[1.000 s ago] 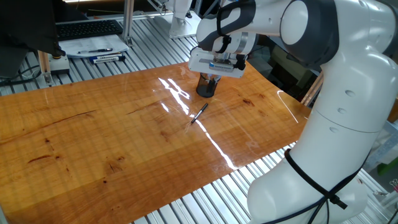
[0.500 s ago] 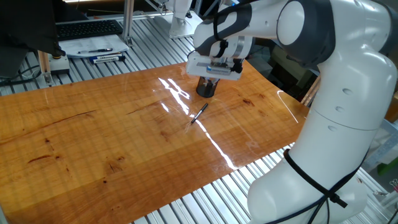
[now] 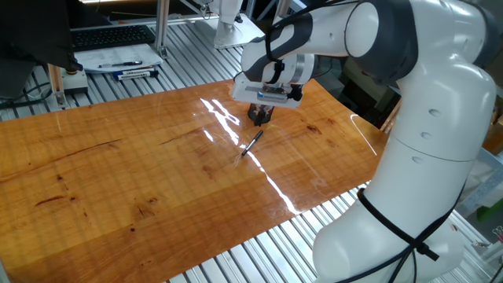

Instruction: Put the pen into the pen holder

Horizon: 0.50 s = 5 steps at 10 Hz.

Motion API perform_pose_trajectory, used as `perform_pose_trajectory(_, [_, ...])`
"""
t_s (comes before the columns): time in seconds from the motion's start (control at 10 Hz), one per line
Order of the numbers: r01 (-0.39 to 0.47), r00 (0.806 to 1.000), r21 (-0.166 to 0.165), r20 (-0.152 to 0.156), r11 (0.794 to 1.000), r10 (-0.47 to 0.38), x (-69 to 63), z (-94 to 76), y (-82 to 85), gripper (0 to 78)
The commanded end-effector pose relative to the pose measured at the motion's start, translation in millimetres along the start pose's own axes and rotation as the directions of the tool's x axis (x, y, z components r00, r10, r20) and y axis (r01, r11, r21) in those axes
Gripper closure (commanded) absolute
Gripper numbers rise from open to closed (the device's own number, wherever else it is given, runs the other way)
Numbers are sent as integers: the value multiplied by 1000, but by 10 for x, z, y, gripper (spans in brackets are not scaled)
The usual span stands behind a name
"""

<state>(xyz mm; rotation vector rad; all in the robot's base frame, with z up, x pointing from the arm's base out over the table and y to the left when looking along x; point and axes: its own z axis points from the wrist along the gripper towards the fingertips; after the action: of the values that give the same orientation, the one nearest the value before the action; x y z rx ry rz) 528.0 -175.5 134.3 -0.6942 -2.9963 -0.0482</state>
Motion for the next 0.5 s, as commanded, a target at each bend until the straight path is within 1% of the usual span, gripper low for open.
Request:
perform_pose_trajectory(0.1, [-34,999,-33,39,999,35,-164,186,-57,764])
perform_pose_trajectory(0.2, [-35,998,-39,44,999,37,-190,222,-76,764])
perform_pose_trajectory(0.5, [-46,996,-58,78,997,50,-294,418,-141,764])
